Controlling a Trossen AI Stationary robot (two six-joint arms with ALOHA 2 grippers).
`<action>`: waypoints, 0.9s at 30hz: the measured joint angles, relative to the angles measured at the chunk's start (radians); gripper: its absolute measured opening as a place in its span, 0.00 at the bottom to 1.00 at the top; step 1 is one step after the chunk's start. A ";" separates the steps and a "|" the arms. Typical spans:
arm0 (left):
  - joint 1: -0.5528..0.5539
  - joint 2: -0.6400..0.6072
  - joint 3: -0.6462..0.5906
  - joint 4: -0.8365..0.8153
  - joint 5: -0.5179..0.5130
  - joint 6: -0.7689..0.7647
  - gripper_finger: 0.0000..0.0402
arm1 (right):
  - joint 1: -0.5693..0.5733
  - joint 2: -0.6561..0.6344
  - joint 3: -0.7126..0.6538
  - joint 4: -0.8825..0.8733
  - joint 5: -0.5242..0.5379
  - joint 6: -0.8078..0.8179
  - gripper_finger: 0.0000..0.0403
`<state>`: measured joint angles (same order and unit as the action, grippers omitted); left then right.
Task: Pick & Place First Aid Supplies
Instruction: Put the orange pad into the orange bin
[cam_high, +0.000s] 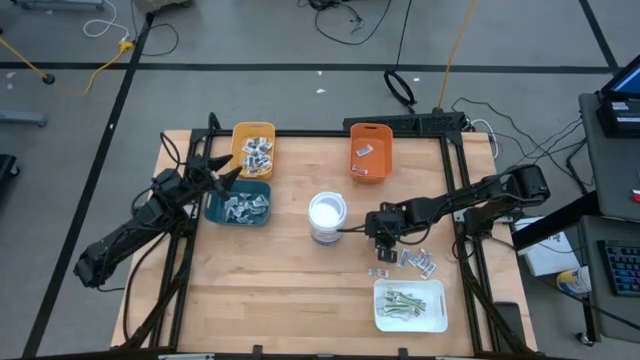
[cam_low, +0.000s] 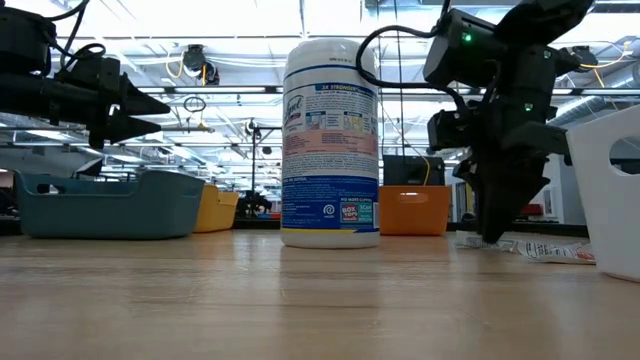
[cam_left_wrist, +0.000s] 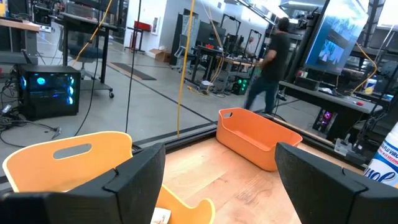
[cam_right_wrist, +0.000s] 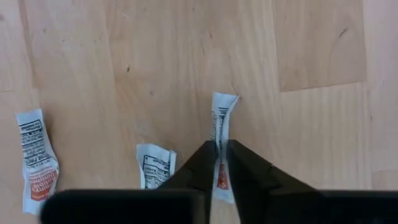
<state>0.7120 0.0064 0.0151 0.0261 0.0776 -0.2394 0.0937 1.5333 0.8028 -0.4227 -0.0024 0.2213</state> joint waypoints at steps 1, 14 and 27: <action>0.000 0.000 0.000 0.000 0.000 0.000 0.76 | 0.000 0.000 0.000 0.000 0.000 -0.002 0.06; 0.000 0.000 0.000 0.000 0.000 0.000 0.76 | 0.000 -0.060 0.058 -0.133 0.000 0.062 0.00; 0.000 0.000 0.000 0.000 0.000 0.000 0.76 | -0.009 -0.184 0.203 -0.373 -0.028 -0.025 0.00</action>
<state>0.7120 0.0065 0.0151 0.0261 0.0776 -0.2394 0.0844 1.3494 1.0056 -0.7959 -0.0305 0.1967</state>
